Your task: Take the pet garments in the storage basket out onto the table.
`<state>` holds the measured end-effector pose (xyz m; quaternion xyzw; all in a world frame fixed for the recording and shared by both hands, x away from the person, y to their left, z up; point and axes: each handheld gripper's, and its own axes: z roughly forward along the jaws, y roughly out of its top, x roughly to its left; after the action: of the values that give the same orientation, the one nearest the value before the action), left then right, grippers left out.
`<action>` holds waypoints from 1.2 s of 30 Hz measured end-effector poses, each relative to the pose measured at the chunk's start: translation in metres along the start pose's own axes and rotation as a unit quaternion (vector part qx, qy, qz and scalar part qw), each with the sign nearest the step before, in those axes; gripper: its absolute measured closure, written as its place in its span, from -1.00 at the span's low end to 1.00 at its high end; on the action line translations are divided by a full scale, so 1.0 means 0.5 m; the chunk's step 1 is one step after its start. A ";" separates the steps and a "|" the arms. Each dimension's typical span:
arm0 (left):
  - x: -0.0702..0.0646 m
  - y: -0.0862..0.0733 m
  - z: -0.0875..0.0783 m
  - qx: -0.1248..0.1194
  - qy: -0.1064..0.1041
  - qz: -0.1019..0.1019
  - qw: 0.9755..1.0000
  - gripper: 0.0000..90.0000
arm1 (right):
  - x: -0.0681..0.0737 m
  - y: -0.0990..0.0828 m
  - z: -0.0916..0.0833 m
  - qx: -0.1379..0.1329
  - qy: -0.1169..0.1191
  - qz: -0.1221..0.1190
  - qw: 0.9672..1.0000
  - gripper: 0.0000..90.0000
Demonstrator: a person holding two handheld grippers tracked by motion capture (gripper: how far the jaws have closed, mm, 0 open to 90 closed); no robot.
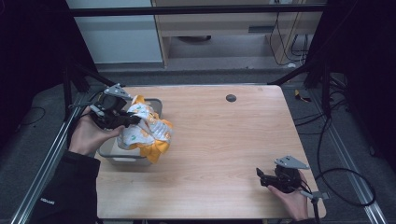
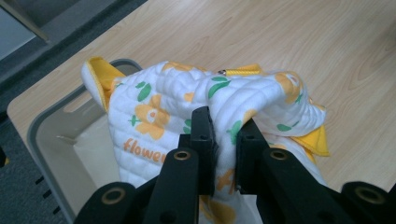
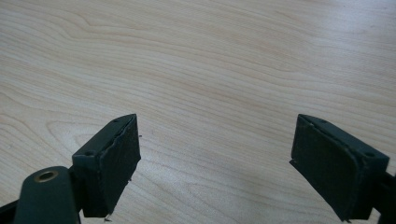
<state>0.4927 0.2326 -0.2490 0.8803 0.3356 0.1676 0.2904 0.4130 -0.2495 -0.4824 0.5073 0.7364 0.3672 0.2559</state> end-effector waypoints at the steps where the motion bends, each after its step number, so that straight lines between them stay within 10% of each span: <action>1: -0.003 0.002 0.004 0.001 -0.003 0.001 1.000 0.81 | 0.000 0.000 0.000 0.000 0.000 0.000 1.000 -0.66; 36: -0.120 0.073 0.159 0.037 -0.053 0.063 0.996 0.80 | -0.003 0.000 -0.001 -0.005 -0.004 0.000 1.000 -0.66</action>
<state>0.5067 0.1375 -0.2938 0.9175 0.2692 0.1264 0.2640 0.4131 -0.2509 -0.4819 0.5077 0.7336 0.3687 0.2611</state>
